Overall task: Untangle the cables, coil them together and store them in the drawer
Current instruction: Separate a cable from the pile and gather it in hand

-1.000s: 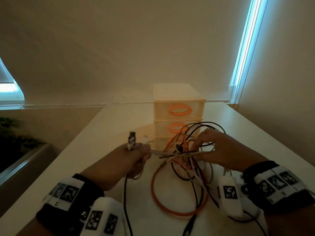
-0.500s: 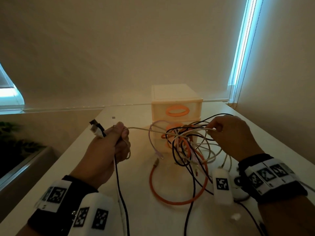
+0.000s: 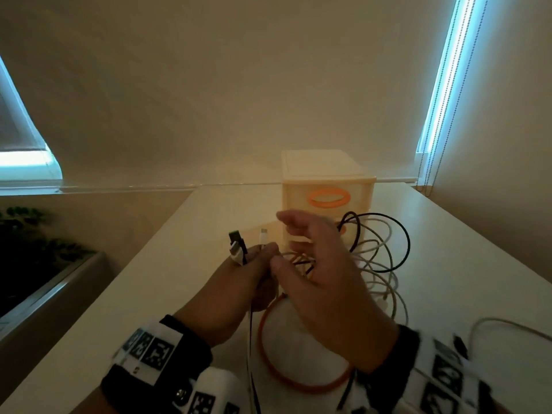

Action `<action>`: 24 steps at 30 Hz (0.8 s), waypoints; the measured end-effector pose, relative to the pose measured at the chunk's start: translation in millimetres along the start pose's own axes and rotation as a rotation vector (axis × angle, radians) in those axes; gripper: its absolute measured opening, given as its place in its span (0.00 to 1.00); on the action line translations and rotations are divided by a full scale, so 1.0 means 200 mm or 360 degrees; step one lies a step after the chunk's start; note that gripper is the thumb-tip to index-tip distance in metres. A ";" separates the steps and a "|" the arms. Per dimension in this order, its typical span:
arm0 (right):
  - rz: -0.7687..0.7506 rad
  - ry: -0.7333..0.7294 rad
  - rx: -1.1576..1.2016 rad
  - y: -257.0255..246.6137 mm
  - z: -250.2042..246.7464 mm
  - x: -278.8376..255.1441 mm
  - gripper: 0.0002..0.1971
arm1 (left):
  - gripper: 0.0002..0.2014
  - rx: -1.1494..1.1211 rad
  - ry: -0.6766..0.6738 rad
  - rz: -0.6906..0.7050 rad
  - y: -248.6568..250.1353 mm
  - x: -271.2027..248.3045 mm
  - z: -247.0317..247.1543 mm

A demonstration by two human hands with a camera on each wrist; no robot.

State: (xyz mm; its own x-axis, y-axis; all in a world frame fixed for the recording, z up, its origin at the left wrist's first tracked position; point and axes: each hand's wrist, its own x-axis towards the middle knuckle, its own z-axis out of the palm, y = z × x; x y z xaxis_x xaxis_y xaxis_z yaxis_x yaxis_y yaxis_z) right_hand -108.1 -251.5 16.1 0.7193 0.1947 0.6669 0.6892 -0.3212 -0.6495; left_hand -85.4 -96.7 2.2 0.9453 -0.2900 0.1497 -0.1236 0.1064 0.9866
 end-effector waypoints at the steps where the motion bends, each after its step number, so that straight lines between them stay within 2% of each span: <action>1: 0.0024 -0.0060 -0.0099 0.04 0.04 -0.02 0.20 | 0.19 -0.0034 0.0001 0.0002 0.00 0.00 0.00; 3: 0.0195 -0.0151 -0.0048 0.11 0.04 -0.01 0.16 | 0.19 -0.0084 0.0051 -0.0015 0.00 0.01 -0.01; 5: 0.0263 -0.0266 -0.0061 0.16 0.00 0.00 0.05 | 0.20 -0.0177 0.0153 -0.0024 0.00 0.02 -0.02; 8: 0.0319 -0.0335 -0.0188 0.19 -0.06 0.01 0.10 | 0.20 -0.0688 0.0231 -0.0007 0.02 0.03 -0.07; 11: 0.0532 -0.0338 -0.0026 0.18 -0.13 0.04 0.12 | 0.20 -0.1349 0.0053 0.0090 0.07 0.03 -0.15; 13: 0.0664 -0.0421 -0.0081 0.17 -0.16 0.06 0.12 | 0.21 -0.1578 -0.0128 0.0191 0.09 0.02 -0.19; 14: 0.0714 -0.0443 -0.0096 0.17 -0.17 0.06 0.12 | 0.21 -0.1619 -0.0284 0.0221 0.10 0.01 -0.19; 16: 0.0728 -0.0378 -0.0141 0.18 -0.17 0.08 0.13 | 0.22 -0.1534 -0.0634 0.0184 0.12 -0.01 -0.16; 19: 0.0606 -0.0133 -0.0218 0.18 -0.16 0.09 0.11 | 0.19 -0.0950 -0.0953 0.0010 0.10 -0.04 -0.06; 21: 0.0495 -0.0039 -0.0261 0.17 -0.15 0.08 0.07 | 0.19 -0.0542 -0.0991 -0.0142 0.07 -0.05 -0.02; 24: 0.0308 -0.0006 -0.0195 0.14 -0.14 0.05 0.02 | 0.20 -0.0255 -0.0734 -0.0216 0.04 -0.05 0.00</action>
State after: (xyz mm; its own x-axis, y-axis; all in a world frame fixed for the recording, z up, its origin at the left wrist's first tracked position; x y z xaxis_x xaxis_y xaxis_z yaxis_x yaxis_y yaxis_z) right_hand -84.2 -284.7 14.4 0.8376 0.1218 0.5325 0.5224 -0.4632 -0.7159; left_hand -94.9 -92.5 9.1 0.7132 -0.6975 0.0696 0.0731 0.1727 0.9823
